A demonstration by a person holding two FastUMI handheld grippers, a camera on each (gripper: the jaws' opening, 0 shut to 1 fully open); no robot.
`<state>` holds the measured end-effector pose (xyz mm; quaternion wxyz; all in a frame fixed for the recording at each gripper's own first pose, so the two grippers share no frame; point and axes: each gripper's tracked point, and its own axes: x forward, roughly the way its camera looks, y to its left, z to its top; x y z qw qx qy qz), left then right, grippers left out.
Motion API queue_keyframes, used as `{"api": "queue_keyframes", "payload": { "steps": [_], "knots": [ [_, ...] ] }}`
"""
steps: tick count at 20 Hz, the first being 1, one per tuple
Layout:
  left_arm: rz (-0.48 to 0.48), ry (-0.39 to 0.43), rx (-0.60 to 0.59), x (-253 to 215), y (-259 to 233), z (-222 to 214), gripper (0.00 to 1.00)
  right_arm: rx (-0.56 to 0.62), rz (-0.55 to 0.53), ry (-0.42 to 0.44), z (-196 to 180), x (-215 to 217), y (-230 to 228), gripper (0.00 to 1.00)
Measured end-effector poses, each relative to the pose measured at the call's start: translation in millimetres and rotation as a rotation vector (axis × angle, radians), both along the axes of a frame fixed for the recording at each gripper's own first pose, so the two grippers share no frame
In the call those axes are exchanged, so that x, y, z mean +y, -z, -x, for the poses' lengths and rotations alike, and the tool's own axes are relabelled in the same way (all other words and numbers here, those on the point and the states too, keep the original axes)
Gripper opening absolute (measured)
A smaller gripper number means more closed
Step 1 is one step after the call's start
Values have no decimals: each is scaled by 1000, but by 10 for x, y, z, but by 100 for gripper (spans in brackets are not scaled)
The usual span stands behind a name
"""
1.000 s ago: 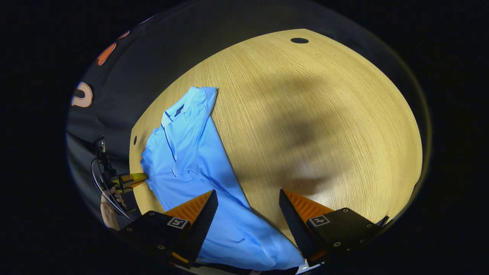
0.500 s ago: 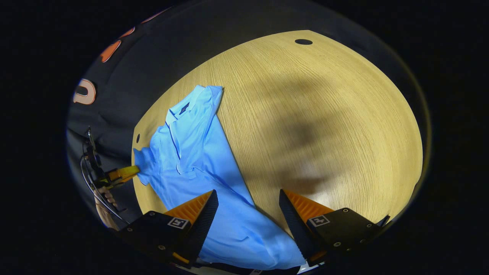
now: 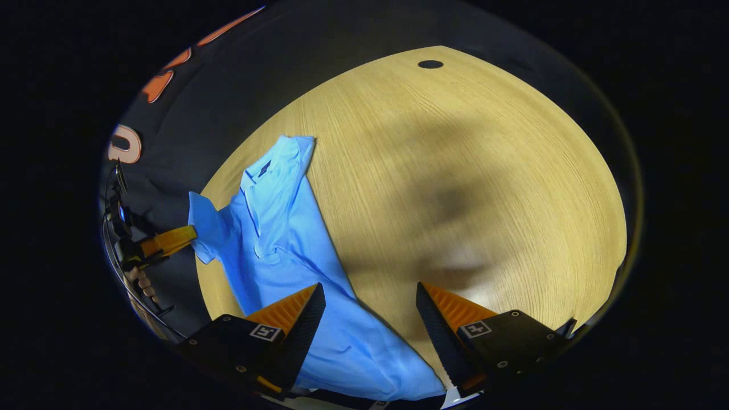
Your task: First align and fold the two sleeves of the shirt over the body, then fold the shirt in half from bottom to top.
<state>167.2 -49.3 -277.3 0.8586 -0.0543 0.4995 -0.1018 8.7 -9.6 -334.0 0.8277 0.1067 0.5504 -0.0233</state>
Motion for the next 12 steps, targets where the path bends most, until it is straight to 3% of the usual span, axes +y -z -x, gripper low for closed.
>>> {"api": "queue_keyframes", "payload": {
  "steps": [5,12],
  "knots": [
    [46,54,40,-609,139,17,4,-8,11,30,141,-207,-23,98],
    [63,93,105,-1113,479,73,4,-17,30,79,292,-459,-61,99]
  ]
}}
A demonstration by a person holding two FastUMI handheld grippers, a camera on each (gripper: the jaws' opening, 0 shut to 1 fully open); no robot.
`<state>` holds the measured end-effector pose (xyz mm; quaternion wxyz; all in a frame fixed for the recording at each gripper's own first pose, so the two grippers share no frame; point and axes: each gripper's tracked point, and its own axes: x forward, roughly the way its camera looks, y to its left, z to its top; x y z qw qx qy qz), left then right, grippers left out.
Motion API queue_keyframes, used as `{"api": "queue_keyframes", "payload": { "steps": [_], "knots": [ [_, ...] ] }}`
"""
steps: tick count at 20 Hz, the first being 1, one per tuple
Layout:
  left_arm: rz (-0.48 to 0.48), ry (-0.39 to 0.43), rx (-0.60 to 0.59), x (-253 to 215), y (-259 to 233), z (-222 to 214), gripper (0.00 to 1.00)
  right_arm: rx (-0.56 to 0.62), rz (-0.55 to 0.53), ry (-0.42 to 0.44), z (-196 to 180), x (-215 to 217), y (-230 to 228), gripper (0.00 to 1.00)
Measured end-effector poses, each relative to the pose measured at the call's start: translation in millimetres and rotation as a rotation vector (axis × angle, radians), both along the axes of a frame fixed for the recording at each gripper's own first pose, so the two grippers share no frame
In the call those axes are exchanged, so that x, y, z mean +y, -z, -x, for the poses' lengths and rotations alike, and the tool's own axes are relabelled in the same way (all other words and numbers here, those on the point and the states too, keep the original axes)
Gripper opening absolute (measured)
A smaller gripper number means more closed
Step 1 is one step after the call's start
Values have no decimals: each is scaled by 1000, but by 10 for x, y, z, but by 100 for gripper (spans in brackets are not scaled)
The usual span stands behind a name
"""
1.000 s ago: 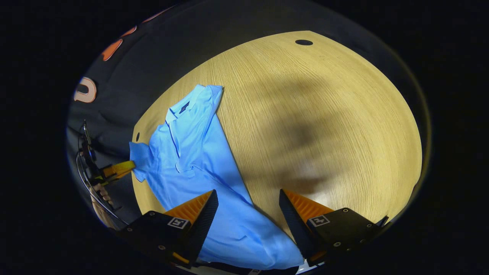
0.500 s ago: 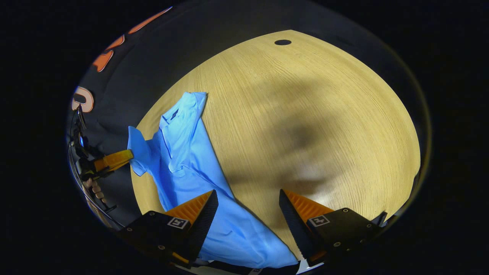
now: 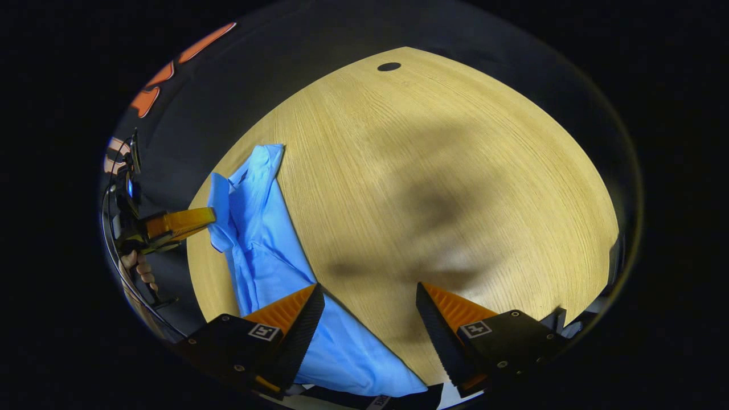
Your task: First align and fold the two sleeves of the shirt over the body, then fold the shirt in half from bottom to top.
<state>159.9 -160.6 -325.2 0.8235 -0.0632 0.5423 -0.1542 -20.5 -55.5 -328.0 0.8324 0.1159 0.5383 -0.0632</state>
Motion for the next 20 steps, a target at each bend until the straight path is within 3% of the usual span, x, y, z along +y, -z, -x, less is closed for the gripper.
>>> {"api": "queue_keyframes", "payload": {
  "steps": [3,4,7,8,10,15,20],
  "knots": [
    [49,-37,6,-133,86,-7,11,-2,21,0,31,-30,7,99],
    [80,-49,4,-166,24,17,21,-2,28,-2,34,-33,17,99],
    [102,-75,-3,-95,-131,157,88,4,39,-23,60,63,39,99],
    [79,-77,-29,15,-195,201,93,5,52,-42,85,103,43,99],
    [43,-63,-81,229,-371,379,99,13,92,-81,125,181,70,99],
    [38,-78,-131,798,-563,981,100,37,191,-175,361,396,139,98],
    [-24,-66,-117,1278,-344,1749,99,59,280,-256,676,499,203,99]
  ]
}}
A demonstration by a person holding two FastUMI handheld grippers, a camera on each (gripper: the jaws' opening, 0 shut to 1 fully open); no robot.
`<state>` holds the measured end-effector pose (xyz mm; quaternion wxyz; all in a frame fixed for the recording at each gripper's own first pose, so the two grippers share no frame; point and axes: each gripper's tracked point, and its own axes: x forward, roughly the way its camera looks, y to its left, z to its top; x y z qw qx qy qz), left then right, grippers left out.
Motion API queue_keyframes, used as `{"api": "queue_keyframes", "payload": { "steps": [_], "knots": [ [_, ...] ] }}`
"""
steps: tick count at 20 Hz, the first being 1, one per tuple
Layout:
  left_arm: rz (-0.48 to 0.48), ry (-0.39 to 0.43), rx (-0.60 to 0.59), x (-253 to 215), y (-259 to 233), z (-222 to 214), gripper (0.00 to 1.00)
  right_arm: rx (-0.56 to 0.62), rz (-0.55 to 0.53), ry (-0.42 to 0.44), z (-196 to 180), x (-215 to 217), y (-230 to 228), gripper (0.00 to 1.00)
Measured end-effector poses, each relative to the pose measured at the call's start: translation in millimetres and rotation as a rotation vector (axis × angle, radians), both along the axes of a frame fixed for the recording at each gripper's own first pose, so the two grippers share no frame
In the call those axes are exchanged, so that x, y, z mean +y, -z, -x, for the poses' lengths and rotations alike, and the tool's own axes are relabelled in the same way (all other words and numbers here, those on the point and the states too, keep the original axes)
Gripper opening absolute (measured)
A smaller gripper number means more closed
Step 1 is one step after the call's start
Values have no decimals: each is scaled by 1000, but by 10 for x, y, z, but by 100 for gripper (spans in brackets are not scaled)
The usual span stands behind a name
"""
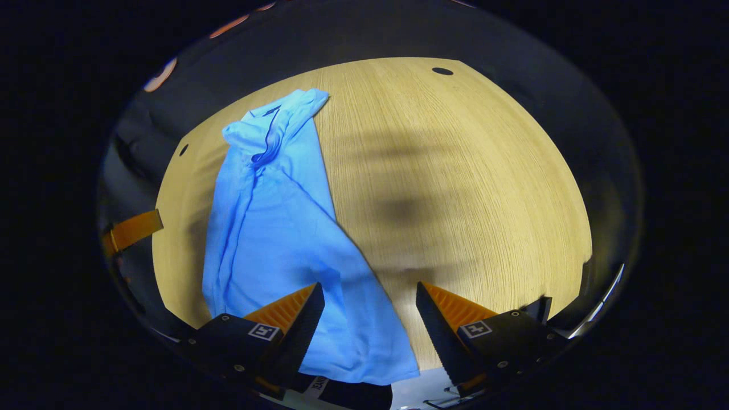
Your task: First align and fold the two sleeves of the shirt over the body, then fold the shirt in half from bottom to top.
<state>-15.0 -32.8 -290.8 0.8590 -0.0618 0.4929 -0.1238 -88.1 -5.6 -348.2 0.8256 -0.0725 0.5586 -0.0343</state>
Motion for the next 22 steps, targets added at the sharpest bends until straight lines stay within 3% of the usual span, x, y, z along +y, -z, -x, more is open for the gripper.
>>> {"api": "queue_keyframes", "payload": {
  "steps": [7,14,22],
  "knots": [
    [-70,-60,51,-50,457,948,99,51,50,-149,528,6,59,99],
    [-132,-85,113,24,639,1509,99,89,33,-143,945,-75,190,99],
    [-153,-94,147,202,830,1591,100,60,67,-87,1083,-108,230,99]
  ]
}}
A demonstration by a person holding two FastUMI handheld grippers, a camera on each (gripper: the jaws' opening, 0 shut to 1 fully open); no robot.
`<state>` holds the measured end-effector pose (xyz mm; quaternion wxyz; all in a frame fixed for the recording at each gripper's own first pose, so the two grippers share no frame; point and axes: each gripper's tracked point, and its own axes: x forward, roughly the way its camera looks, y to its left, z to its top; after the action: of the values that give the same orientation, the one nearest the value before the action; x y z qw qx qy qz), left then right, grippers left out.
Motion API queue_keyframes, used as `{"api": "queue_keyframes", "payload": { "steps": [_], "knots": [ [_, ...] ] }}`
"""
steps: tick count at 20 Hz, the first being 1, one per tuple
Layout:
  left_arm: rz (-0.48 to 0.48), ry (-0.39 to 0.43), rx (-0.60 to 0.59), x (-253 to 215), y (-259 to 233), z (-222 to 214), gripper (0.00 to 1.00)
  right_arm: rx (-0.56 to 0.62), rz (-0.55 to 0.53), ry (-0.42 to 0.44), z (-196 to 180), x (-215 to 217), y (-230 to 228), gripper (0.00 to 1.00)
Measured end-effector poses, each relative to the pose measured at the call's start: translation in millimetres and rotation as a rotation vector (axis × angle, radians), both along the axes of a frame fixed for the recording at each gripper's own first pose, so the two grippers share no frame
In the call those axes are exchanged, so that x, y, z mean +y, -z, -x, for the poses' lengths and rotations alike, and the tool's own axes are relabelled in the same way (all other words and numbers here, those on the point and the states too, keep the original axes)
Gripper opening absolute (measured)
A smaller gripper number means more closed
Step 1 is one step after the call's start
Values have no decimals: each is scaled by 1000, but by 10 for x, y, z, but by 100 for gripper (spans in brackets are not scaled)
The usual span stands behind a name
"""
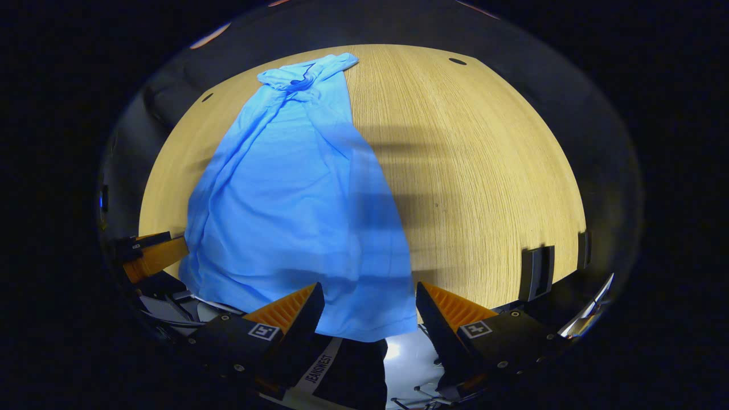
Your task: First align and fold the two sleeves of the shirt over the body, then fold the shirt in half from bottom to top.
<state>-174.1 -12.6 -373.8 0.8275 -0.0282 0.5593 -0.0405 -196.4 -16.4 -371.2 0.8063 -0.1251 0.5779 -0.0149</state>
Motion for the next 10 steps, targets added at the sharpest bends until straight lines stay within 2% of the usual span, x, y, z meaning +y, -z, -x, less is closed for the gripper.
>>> {"api": "queue_keyframes", "payload": {
  "steps": [7,10],
  "knots": [
    [-37,-2,68,-37,214,179,100,54,29,-30,81,-35,154,99],
    [-65,-2,105,-13,301,231,100,77,29,-14,155,-46,237,99]
  ]
}}
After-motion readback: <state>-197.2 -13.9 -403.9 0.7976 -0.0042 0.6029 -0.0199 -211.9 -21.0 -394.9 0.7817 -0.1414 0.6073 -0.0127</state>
